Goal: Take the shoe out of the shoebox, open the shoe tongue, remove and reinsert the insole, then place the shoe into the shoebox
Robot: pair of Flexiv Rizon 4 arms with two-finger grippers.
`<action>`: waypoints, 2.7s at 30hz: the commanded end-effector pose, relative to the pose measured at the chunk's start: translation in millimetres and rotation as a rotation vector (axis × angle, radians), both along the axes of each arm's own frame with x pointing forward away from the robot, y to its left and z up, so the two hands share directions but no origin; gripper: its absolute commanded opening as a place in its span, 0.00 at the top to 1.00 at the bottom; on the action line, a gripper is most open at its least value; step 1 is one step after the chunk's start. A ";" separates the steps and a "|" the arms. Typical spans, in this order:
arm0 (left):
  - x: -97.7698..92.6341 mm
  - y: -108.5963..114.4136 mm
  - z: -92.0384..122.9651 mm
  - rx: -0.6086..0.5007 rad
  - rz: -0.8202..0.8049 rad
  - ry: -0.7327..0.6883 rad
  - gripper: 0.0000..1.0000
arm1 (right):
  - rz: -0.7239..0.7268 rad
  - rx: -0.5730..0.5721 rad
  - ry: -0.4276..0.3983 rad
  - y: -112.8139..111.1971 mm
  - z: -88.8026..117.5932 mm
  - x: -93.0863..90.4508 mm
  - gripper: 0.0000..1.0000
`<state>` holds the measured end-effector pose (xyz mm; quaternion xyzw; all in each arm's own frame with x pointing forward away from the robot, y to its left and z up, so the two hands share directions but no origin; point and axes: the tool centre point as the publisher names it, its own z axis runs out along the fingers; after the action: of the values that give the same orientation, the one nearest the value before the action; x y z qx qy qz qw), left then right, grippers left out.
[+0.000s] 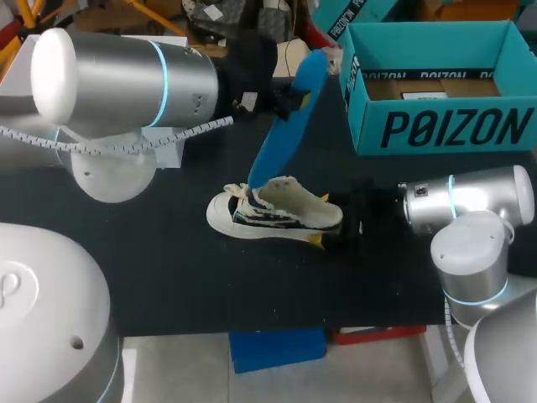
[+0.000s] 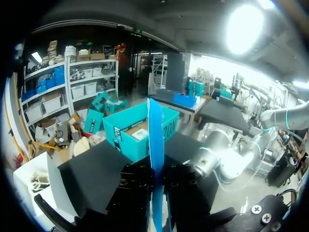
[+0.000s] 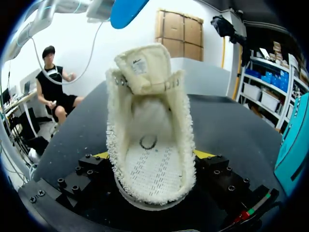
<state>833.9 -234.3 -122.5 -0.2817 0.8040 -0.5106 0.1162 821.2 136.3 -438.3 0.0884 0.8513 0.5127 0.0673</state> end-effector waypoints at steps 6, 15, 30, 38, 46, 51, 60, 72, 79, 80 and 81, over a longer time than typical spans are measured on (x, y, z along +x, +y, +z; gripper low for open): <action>19.1 11.0 9.9 -0.333 -0.606 0.246 1.00 | -0.001 -0.003 0.002 1.2 -1.6 -0.3 1.00; 34.6 17.7 20.7 -0.424 -0.640 0.267 1.00 | -0.001 -0.003 0.002 1.2 -1.6 -0.3 1.00; -20.7 20.8 43.3 -0.424 -0.917 0.221 1.00 | -0.001 -0.003 0.002 1.2 -1.6 -0.3 1.00; -20.7 20.8 43.3 -0.424 -0.917 0.221 1.00 | -0.001 -0.003 0.002 1.2 -1.6 -0.3 1.00; -22.5 20.9 44.5 -0.429 -0.880 0.214 1.00 | -0.001 -0.003 0.002 1.2 -1.6 -0.3 1.00; -27.0 25.8 50.4 -0.420 -0.660 0.196 1.00 | -0.001 -0.003 0.002 1.2 -1.6 -0.3 1.00; -38.0 40.1 63.0 -0.445 -0.453 0.130 1.00 | -0.001 -0.003 0.002 1.2 -1.6 -0.3 1.00; -49.8 44.7 69.9 -0.483 -0.422 0.138 1.00 | -0.001 -0.003 0.002 1.2 -1.6 -0.3 1.00; -49.8 44.7 69.9 -0.483 -0.422 0.138 1.00 | -0.001 -0.003 0.002 1.2 -1.6 -0.3 1.00; -49.8 44.7 69.9 -0.483 -0.422 0.138 1.00 | -0.001 -0.003 0.002 1.2 -1.6 -0.3 1.00; -51.8 43.1 70.4 -0.483 -0.405 0.138 1.00 | -0.001 -0.003 0.002 1.2 -1.6 -0.3 1.00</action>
<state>786.5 -189.0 -52.7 -0.1476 0.7034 -0.6825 -0.1326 821.2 136.3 -438.3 0.0884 0.8513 0.5127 0.0673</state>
